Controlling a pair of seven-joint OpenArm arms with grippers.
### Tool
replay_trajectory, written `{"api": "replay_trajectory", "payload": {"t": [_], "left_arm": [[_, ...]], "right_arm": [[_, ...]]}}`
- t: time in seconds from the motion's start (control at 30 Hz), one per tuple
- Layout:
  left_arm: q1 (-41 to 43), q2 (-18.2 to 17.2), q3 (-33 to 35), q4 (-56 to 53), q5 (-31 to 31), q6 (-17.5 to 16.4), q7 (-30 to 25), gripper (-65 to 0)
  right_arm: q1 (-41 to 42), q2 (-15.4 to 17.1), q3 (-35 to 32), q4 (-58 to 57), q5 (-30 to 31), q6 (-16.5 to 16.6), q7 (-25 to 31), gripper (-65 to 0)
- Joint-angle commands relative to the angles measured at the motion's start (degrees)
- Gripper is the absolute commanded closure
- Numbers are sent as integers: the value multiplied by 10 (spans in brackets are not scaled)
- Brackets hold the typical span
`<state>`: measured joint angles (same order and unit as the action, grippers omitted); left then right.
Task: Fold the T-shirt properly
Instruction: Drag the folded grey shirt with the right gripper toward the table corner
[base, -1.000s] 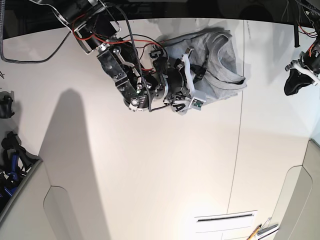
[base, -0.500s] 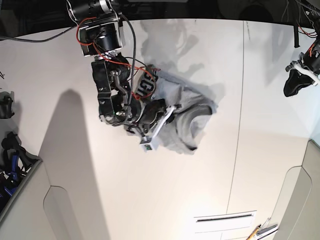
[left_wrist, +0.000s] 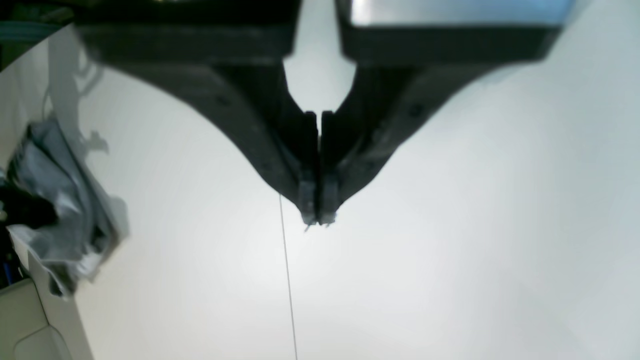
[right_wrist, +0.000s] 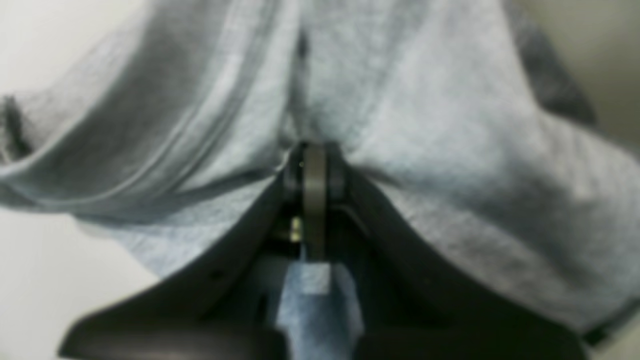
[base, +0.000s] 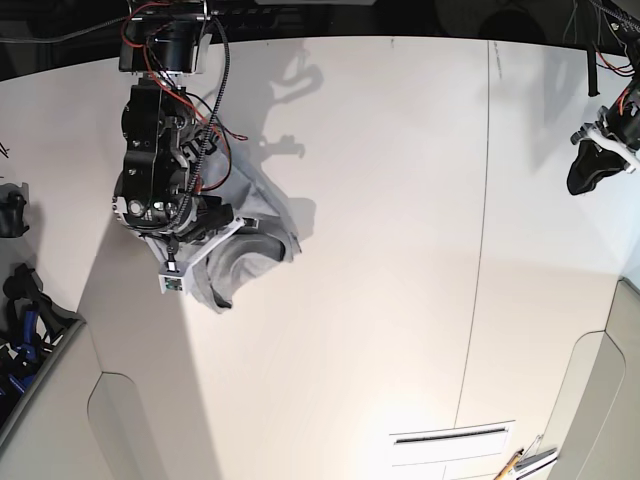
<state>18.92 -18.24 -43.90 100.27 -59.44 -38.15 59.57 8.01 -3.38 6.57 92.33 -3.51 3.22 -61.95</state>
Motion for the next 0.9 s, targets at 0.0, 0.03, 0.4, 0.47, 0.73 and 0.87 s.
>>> {"api": "replay_trajectory", "payload": {"t": [0.0, 0.03, 0.4, 0.47, 0.73, 0.87], "left_arm": [[-2, -10, -4, 10, -12, -2, -11, 0], [-2, -10, -4, 10, -12, -2, -11, 0], [-2, -9, -4, 10, -12, -2, -10, 0], [-2, -10, -4, 10, -12, -2, -10, 0], [1, -9, -4, 10, -12, -2, -10, 0], [1, -9, -4, 10, -12, -2, -11, 0]], "right_arm": [[20, -4, -16, 40, 15, 16, 22, 0], [20, -4, -25, 63, 15, 26, 22, 0], [19, 77, -104, 153, 134, 304, -12, 0], [19, 113, -116, 153, 159, 307, -23, 0], [4, 226, -122, 151, 179, 326, -26, 0], [2, 267, -122, 137, 189, 331, -16, 0]]}}
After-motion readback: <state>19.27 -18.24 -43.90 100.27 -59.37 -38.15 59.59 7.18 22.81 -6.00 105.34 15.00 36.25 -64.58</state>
